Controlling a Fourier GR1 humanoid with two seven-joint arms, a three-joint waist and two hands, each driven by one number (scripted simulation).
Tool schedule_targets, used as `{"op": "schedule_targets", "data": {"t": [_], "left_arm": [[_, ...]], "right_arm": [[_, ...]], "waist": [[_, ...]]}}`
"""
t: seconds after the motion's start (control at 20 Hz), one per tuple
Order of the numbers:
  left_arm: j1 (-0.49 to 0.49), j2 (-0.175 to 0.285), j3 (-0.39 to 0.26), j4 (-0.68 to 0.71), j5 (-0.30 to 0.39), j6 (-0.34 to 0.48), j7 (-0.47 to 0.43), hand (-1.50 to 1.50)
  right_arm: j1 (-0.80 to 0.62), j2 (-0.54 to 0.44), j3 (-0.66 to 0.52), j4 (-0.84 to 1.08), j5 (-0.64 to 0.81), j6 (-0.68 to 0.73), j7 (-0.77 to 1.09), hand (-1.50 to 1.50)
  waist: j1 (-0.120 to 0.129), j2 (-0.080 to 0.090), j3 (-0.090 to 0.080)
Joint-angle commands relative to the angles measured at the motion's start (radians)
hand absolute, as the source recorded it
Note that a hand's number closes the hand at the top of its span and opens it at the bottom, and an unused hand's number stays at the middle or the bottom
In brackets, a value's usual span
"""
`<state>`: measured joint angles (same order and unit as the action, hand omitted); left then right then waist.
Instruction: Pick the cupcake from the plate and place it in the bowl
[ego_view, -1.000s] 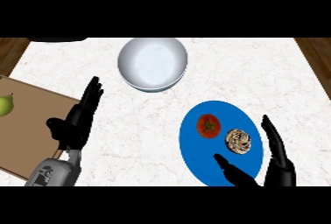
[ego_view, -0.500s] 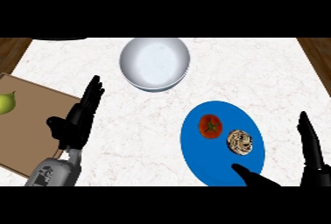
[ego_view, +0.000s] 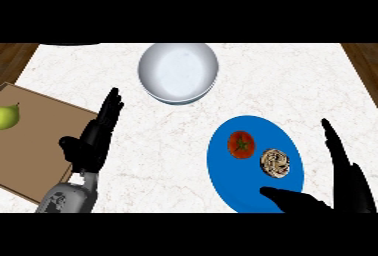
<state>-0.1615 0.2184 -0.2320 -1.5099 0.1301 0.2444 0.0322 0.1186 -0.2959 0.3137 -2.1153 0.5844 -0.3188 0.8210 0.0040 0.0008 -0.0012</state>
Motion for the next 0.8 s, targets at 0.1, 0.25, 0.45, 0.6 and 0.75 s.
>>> {"op": "schedule_targets", "data": {"t": [0.1,0.25,0.45,0.6,0.75], "left_arm": [[-0.010,-0.024,0.009,-0.029,-0.035,0.004,0.041,0.00],[0.028,-0.041,0.050,0.017,-0.033,-0.036,-0.026,0.00],[0.025,-0.053,0.066,0.021,-0.051,-0.067,-0.020,0.00],[0.082,-0.046,0.037,-0.089,-0.078,-0.051,0.033,0.00],[0.077,-0.076,0.041,-0.075,-0.093,-0.051,0.028,0.00]], "right_arm": [[0.071,0.003,-0.016,0.082,-0.082,0.057,-0.079,-1.50],[0.022,0.030,-0.058,0.045,-0.108,0.120,-0.042,-1.50],[0.088,0.037,-0.079,0.014,-0.109,0.122,-0.115,-1.50],[0.118,0.083,-0.073,0.074,-0.138,0.061,-0.237,-1.50],[0.163,0.076,-0.104,0.051,-0.192,0.086,-0.298,-1.50]], "waist": [[-0.007,-0.002,0.002],[-0.007,-0.001,0.001],[-0.008,-0.002,0.001],[-0.006,-0.002,0.002],[-0.008,-0.002,0.002]]}}
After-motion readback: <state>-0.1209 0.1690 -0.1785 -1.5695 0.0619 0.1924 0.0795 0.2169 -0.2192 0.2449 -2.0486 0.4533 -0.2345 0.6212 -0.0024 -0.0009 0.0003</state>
